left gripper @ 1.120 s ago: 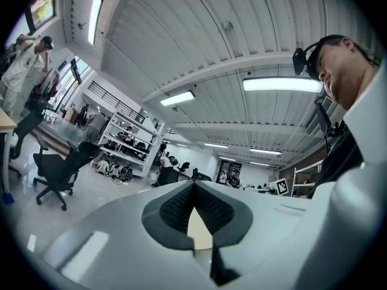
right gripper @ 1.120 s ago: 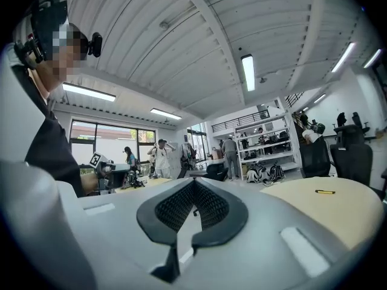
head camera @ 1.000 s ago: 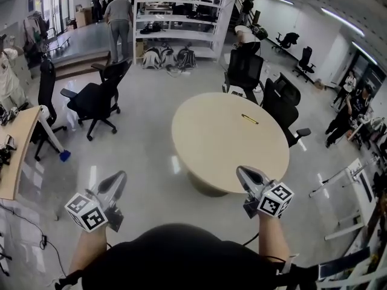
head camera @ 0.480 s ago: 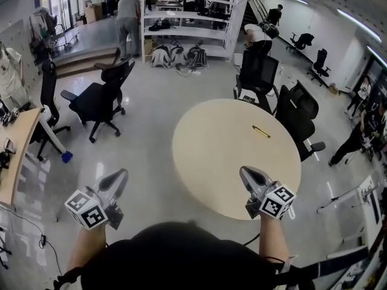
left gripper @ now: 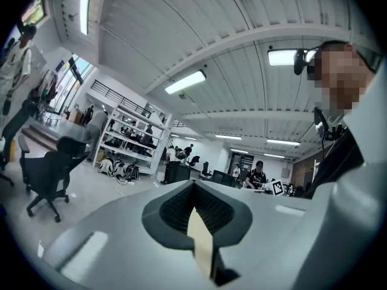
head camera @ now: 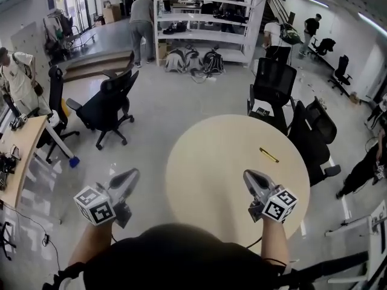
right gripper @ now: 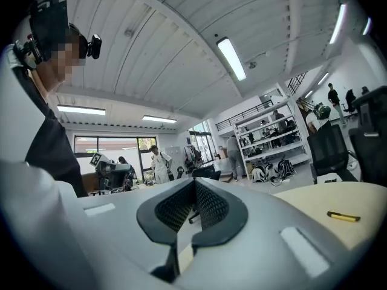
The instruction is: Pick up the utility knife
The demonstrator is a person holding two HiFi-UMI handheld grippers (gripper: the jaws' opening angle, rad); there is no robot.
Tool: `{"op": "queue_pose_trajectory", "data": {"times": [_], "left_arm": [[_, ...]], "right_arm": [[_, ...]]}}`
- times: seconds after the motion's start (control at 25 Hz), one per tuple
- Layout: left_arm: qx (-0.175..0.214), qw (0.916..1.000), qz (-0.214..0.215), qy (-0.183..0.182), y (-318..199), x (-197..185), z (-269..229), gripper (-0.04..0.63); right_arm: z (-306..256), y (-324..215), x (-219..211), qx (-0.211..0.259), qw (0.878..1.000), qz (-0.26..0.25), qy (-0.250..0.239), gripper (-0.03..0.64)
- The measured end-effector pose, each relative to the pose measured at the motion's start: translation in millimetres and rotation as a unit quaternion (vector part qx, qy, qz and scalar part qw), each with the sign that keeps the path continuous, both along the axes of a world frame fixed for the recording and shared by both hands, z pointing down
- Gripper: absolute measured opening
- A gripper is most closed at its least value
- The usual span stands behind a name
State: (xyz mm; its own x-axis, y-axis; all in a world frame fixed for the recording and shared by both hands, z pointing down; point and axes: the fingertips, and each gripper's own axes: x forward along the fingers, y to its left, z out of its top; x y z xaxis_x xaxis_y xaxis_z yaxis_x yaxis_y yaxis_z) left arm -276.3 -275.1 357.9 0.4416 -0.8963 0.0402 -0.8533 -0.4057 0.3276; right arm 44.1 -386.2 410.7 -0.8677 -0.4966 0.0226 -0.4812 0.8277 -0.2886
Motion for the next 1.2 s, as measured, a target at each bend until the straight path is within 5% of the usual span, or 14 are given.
{"op": "queue_pose_trajectory", "data": {"times": [0.56,0.92,1.2], "left_arm": [[-0.012,0.9937,0.110,-0.014,-141,69,9,-0.006],[-0.010,0.9717,0.236,-0.009,-272,49,36,-0.006],[0.011,0.9480,0.303,-0.098,-405,26,39,-0.006]], "right_arm": [[26,-37,104,-0.032,0.991,0.128,-0.020,0.015],[32,-51,77,-0.042,0.967,0.251,-0.009,0.015],[26,-68,42,-0.060,0.948,0.313,0.001,0.015]]}}
